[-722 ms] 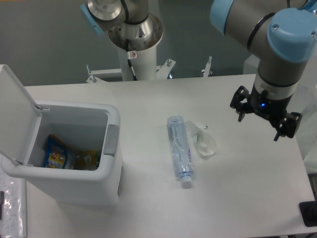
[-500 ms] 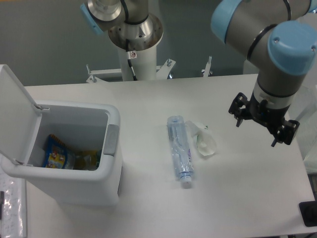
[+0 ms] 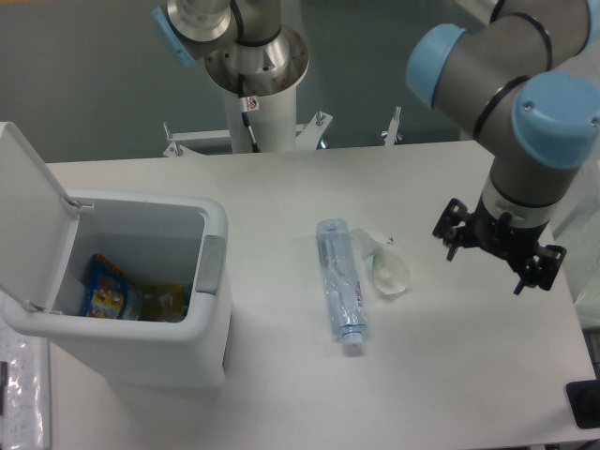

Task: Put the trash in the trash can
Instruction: 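Move the open gripper toward the clear plastic bag, then lower the gripper over the plastic bag and close on it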

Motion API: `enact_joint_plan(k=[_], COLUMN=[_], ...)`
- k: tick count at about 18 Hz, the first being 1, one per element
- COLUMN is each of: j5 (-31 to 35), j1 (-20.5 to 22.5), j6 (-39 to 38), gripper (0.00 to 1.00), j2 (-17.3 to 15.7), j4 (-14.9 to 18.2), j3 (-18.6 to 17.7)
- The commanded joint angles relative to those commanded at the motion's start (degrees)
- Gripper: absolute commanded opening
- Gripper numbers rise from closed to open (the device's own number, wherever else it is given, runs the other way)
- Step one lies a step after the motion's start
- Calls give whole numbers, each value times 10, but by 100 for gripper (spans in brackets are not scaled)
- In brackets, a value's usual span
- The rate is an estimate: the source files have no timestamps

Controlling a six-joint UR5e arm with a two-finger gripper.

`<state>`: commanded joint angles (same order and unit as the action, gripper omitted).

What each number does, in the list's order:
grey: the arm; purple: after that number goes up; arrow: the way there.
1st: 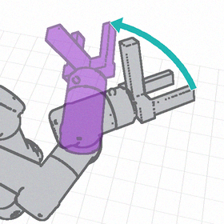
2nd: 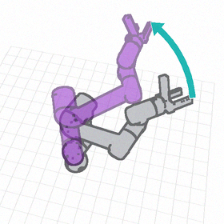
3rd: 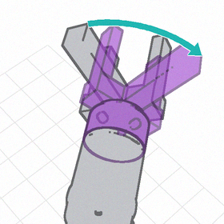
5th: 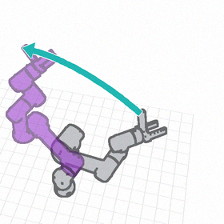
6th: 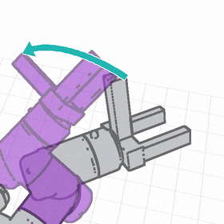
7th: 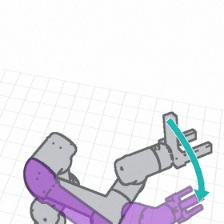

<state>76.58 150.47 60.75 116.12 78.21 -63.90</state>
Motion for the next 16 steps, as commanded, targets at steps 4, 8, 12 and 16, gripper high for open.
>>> enact_joint_plan(k=[4,8,12,16], j5=[4,5,9,72], j1=[-9,-9,-11,8], j6=[-34,-71,-107,-104], gripper=[100,100,100,100], j2=[-8,-12,-5,-1], j4=[27,30,23,20], j3=[-26,-75,-90,-109])
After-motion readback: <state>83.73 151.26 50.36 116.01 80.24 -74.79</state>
